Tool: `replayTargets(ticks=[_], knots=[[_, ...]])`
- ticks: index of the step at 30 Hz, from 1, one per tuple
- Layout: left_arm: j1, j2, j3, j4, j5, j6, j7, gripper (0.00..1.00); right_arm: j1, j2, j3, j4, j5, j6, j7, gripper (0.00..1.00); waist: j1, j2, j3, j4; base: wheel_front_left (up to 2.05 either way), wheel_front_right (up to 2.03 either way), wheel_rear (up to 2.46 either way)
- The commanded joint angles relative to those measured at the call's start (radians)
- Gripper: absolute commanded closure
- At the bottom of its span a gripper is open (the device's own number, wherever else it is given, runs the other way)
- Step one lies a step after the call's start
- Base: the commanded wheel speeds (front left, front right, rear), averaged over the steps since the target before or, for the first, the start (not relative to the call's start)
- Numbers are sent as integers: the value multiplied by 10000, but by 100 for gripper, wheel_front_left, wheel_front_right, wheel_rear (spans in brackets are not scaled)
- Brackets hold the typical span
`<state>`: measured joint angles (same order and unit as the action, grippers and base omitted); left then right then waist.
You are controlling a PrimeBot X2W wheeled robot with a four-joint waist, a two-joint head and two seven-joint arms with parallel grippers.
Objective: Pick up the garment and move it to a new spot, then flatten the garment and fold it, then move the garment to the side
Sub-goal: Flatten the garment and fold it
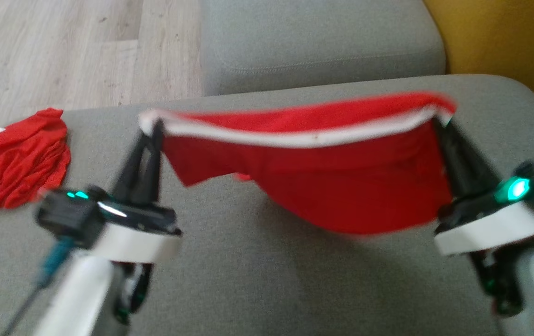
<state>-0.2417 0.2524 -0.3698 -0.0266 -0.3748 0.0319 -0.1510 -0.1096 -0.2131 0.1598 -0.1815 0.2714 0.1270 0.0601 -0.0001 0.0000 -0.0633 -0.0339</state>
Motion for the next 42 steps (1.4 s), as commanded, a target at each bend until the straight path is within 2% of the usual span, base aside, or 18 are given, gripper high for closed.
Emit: replayTargets(ticks=[1,5,8,13,16,19,24,29,32,36,42], knots=[[-699,365,564,-805,75,76,199,100,-704,-236,30,-706,-51,37,117,100,1,0,-40,-26,0,0,0],[-1381,1163,950,-3016,315,161,1370,100,-1122,-457,-237,-2256,-116,37,700,100,1,0,-64,-60,0,0,0],[-1950,1538,1133,-3936,252,115,2267,100,-1426,-535,-342,-2979,-67,37,1158,100,1,0,9,-70,0,0,0],[-2751,1989,1164,-3876,215,-143,3159,100,-1757,-652,-264,-3063,-168,37,1847,100,1,0,458,-33,0,0,0],[-3113,1894,1091,-3324,-110,-304,3367,100,-2054,-618,59,-2686,-47,37,2126,100,1,0,1109,5,0,0,0],[-3728,1895,1115,-2506,-249,-522,3338,100,-2815,-772,515,-1932,77,37,2334,100,1,0,2133,14,0,0,0],[-5497,1973,1214,-540,-226,-976,2904,100,-5360,-826,1266,437,300,37,1926,100,1,0,3615,-76,0,0,0],[-7941,1877,1235,1363,146,-1197,1960,100,-8227,-272,1645,2963,-205,37,631,100,1,0,4535,-102,0,0,0],[-8975,1725,985,2226,419,-1312,1310,100,-9297,165,1666,4242,-695,37,-327,100,1,0,4832,-51,0,0,0],[-9446,1268,741,2932,385,-1373,607,100,-9755,677,1395,5533,-1332,37,-1442,100,1,0,5240,126,0,0,0],[-8643,837,490,3416,105,-1418,-115,100,-9287,935,1520,6704,-1508,37,-2374,100,1,0,5616,357,0,0,0]])
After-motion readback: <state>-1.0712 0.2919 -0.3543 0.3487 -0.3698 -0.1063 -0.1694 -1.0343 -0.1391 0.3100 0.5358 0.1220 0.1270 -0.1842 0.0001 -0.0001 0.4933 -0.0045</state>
